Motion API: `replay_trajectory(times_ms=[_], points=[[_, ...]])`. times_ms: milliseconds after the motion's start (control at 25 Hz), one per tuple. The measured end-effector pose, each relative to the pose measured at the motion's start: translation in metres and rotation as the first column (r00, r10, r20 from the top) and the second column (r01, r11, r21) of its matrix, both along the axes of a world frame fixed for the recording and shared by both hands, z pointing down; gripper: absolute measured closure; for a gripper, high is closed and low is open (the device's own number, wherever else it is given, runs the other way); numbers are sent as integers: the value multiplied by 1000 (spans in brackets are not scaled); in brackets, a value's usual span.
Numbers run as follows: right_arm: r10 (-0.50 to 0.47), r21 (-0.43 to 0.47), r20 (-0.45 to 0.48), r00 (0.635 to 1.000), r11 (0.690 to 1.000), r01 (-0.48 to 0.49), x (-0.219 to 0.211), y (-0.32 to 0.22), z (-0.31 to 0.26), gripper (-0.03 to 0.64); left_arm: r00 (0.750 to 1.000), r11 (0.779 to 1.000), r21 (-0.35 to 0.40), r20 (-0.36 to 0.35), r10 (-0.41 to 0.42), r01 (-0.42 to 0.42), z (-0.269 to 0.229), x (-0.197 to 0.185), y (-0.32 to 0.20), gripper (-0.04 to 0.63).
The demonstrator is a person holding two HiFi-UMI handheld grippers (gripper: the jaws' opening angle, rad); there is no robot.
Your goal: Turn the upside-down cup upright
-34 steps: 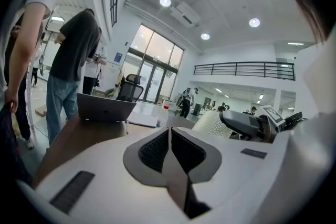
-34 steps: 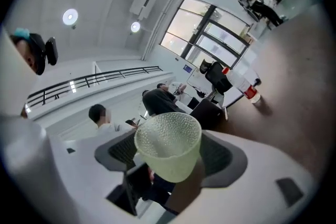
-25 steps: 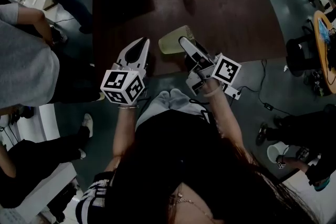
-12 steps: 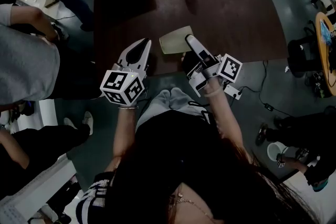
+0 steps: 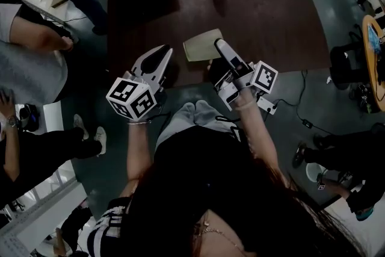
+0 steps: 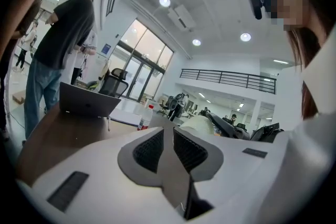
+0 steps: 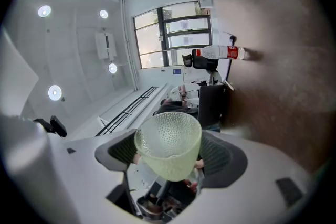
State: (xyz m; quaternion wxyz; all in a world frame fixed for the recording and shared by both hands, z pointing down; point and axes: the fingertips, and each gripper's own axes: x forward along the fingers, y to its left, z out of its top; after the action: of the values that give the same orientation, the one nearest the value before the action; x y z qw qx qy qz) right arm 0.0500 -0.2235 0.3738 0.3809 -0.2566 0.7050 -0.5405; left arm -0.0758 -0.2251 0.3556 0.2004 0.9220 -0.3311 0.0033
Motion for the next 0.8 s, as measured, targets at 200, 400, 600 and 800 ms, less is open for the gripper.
replay_trajectory(times_ms=[200, 400, 600, 800], points=[[-11, 5, 16, 1000, 1000, 11, -1, 0, 0, 233, 996, 996, 5, 7, 93, -93, 1, 9, 7, 480], [-19, 7, 26, 999, 1000, 19, 1, 0, 0, 233, 982, 982, -15, 9, 187, -187, 4, 23, 16, 385], [-31, 8, 41, 999, 999, 31, 0, 0, 0, 233, 967, 967, -16, -9, 254, -254, 4, 35, 21, 278], [-49, 12, 55, 997, 999, 49, -2, 1, 0, 233, 954, 954, -10, -19, 299, -299, 4, 46, 21, 232]])
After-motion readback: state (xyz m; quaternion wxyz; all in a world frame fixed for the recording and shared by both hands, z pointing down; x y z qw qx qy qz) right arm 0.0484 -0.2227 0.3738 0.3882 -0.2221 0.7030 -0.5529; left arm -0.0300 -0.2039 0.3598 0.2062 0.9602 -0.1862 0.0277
